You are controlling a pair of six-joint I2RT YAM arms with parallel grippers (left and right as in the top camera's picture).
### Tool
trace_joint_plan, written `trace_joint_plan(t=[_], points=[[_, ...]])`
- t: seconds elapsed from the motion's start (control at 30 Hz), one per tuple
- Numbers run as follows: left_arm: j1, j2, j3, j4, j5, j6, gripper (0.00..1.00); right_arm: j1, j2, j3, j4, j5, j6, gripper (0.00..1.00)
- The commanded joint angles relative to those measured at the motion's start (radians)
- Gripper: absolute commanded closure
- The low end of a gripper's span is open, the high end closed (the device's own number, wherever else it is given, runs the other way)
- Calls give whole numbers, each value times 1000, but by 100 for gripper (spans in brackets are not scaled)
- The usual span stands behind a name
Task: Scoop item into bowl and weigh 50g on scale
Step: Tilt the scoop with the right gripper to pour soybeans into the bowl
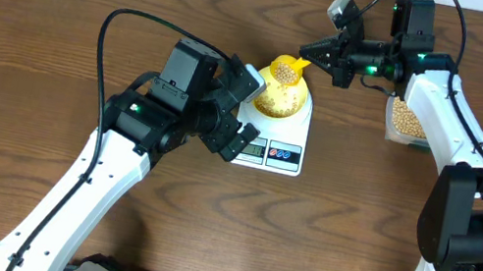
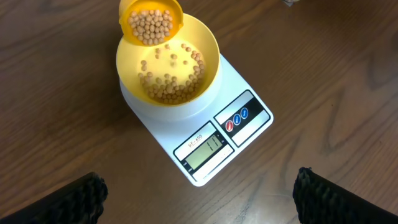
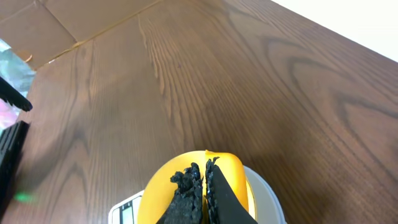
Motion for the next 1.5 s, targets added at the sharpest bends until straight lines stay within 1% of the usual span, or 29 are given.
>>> trace_joint_plan(t=[0.0,0.5,0.8,0.87,1.17,1.47], points=[[3,8,-7,-2,10,17,2,10,8,-3,0,-19,-46,99],[3,8,-7,-2,10,17,2,41,8,-3,-15,-19,-220,99],[3,8,-7,-2,10,17,2,43,8,-3,-98,-31,-493,99],[3,8,-7,-2,10,17,2,43,8,-3,-104,-31,-521,99],[3,8,-7,-2,10,17,3,47,8,-3,-109,-35,-541,99],[3,8,-7,-2,10,17,2,47,-2,-3,-121,-103,-537,99]])
